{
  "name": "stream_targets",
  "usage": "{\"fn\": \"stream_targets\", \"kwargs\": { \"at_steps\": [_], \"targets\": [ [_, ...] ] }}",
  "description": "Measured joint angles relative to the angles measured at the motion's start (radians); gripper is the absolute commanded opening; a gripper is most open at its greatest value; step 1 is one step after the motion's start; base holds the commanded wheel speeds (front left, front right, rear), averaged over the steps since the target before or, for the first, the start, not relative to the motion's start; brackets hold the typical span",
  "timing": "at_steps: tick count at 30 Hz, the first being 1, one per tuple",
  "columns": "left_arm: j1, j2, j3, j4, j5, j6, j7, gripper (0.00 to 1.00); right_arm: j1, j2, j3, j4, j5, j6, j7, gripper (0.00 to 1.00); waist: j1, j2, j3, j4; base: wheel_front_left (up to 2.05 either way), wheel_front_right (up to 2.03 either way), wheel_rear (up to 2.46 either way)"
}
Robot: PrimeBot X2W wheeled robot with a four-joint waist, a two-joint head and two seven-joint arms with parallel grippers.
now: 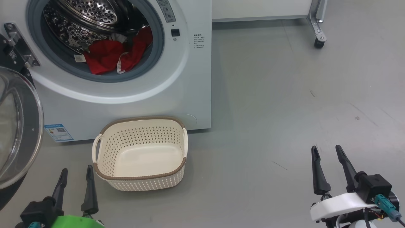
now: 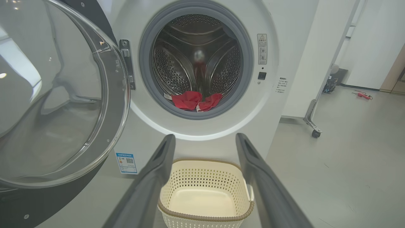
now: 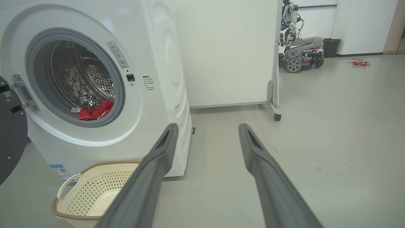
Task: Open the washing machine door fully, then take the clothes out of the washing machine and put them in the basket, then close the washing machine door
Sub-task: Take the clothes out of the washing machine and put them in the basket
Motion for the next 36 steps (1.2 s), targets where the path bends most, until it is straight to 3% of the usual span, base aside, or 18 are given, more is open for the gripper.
{"fn": "stream_targets", "kwargs": {
  "at_steps": [24, 36],
  "targets": [
    [0.015, 0.0, -0.007, -0.013, -0.019, -0.001, 0.0, 1.0, 0.01, 0.003, 0.0, 0.001, -0.008, 0.007, 0.0, 1.0, 0.0, 0.0, -0.001, 0.001, 0.0, 0.0, 0.0],
    [0.016, -0.001, -0.016, -0.024, -0.091, -0.001, 0.0, 1.0, 0.01, 0.006, -0.003, 0.002, -0.008, 0.007, 0.0, 1.0, 0.0001, 0.0, -0.002, -0.002, 0.11, -0.11, 0.0]
  ]
}}
